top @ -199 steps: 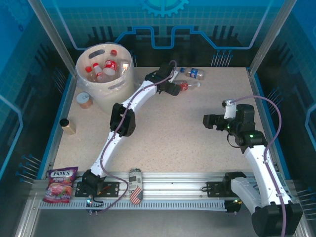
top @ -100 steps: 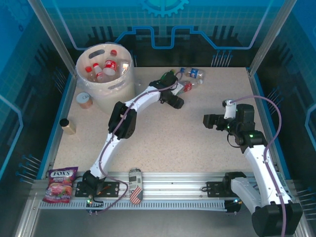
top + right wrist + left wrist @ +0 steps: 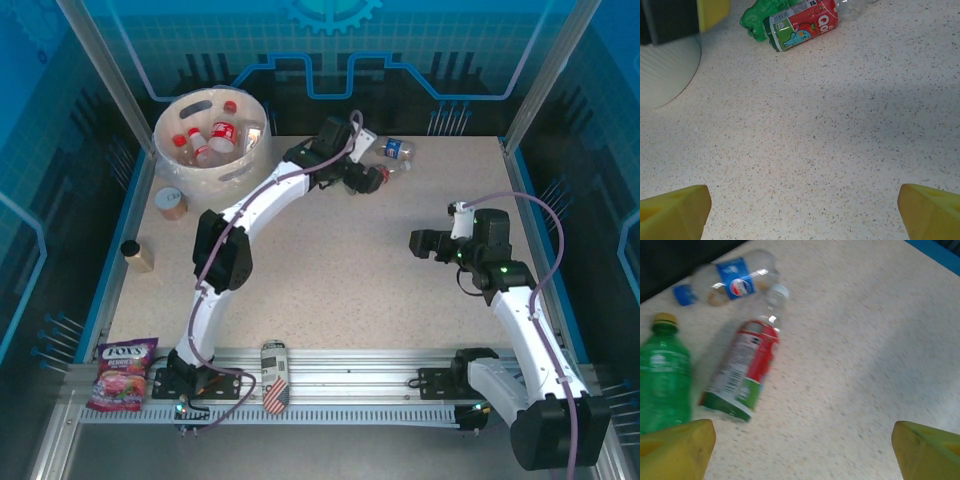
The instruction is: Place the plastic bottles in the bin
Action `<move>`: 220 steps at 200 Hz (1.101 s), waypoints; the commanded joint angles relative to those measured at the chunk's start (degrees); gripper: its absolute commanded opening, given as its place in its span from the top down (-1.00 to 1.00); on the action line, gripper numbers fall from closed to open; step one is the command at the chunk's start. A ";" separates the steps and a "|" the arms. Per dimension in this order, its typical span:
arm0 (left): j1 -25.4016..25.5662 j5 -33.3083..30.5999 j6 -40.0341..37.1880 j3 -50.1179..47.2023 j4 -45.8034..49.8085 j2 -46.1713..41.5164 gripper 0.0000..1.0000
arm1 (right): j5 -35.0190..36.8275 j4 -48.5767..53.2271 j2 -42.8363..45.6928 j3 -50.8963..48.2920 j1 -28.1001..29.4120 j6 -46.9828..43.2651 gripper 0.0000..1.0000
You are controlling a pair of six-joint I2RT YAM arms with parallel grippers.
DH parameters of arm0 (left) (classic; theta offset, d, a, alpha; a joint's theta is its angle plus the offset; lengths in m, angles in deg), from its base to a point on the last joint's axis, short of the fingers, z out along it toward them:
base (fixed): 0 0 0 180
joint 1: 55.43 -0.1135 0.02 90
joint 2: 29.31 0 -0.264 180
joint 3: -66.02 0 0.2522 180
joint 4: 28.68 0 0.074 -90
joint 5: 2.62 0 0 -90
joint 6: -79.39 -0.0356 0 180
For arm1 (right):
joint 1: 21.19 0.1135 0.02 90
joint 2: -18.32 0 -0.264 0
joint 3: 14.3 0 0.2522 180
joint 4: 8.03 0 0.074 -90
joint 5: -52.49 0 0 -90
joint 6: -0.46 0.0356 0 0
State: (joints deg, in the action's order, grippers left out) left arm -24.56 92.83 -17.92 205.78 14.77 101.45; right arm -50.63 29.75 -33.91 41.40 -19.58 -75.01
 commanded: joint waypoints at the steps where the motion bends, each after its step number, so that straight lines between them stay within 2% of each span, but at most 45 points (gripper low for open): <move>1: -2.97 -5.00 2.85 8.95 2.53 8.25 -0.91 | -0.79 -0.73 0.45 -0.56 0.68 0.60 -0.93; 30: -4.15 -5.83 4.59 24.20 5.22 19.70 -0.91 | -0.67 -0.24 1.23 -1.06 0.78 0.68 -0.94; 49: -4.48 -7.20 6.22 28.75 4.86 24.59 -0.87 | -0.49 0.03 1.77 -1.33 0.78 0.68 -0.94; 107: -6.79 -6.31 12.98 28.48 6.11 27.99 -0.81 | 0.17 1.44 2.56 -1.04 0.77 -0.47 -0.94; 168: -7.35 -5.85 14.94 28.30 7.47 29.28 -0.53 | -0.54 0.25 1.69 -0.75 1.28 0.33 -0.94; 190: -7.61 -5.90 16.55 28.19 8.43 29.25 -0.36 | -0.41 0.20 1.78 -0.75 1.51 0.41 -0.94; 220: -7.53 -5.83 17.66 27.26 10.19 28.70 -0.33 | -0.26 -0.02 1.69 -0.80 1.93 0.70 -0.94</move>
State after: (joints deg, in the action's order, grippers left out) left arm -31.70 86.12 -2.45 233.01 19.97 128.70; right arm -50.59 30.18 -32.21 40.59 -18.58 -74.92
